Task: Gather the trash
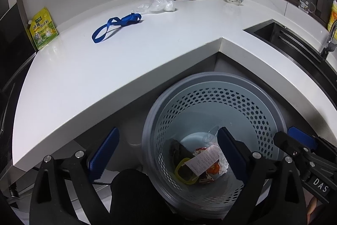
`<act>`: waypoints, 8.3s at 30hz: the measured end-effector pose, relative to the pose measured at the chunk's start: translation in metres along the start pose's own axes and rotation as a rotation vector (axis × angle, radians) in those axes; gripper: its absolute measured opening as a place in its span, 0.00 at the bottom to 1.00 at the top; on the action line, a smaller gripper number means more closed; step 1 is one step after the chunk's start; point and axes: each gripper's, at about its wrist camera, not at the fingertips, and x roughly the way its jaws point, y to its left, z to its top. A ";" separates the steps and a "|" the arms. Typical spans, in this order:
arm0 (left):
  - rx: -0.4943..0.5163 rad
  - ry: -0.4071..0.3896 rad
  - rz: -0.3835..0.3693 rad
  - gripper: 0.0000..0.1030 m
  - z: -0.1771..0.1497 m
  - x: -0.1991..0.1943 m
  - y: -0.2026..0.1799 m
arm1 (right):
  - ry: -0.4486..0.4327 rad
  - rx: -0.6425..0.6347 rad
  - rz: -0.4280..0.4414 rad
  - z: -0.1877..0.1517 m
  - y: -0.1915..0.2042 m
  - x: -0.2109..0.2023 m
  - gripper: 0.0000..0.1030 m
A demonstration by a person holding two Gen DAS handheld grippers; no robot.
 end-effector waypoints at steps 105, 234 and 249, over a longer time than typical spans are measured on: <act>-0.233 0.009 0.021 0.11 0.217 0.153 0.136 | 0.065 -0.258 0.115 0.269 0.110 0.175 0.23; -0.032 -0.010 -0.006 0.93 0.004 -0.016 0.006 | -0.025 -0.005 -0.058 -0.006 0.011 -0.021 0.59; -0.027 -0.012 0.000 0.93 0.003 -0.017 0.006 | -0.025 -0.011 -0.061 -0.008 0.012 -0.021 0.59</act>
